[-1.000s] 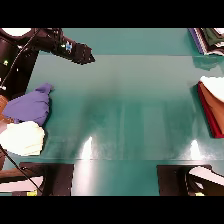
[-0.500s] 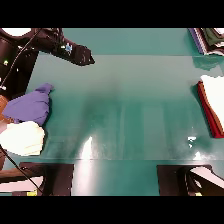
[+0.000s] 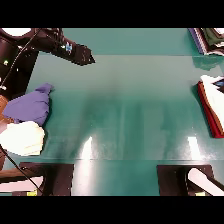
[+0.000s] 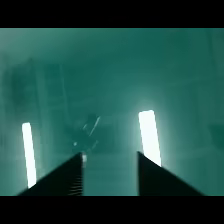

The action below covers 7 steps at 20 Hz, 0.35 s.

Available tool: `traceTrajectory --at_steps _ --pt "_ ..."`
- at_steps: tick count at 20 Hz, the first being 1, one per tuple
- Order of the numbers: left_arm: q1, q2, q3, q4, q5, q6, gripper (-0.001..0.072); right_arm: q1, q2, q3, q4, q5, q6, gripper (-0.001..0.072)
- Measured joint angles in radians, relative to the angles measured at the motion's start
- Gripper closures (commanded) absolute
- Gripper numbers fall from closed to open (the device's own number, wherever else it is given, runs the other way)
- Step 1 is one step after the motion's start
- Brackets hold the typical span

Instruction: Fold the shirts.

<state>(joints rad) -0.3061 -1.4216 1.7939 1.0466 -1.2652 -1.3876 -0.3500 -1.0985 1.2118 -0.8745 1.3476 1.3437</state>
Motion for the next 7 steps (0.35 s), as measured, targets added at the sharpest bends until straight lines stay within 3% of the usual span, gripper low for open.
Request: traceTrajectory --at_steps 1,7 --pt "0.000 0.000 0.000 0.000 0.000 0.000 0.0684 0.081 0.000 0.000 0.000 -0.019 -0.003 0.0694" --pt "0.000 0.000 0.000 0.000 0.001 0.000 0.0684 0.373 0.000 0.000 0.006 -0.089 -0.024 0.0694"
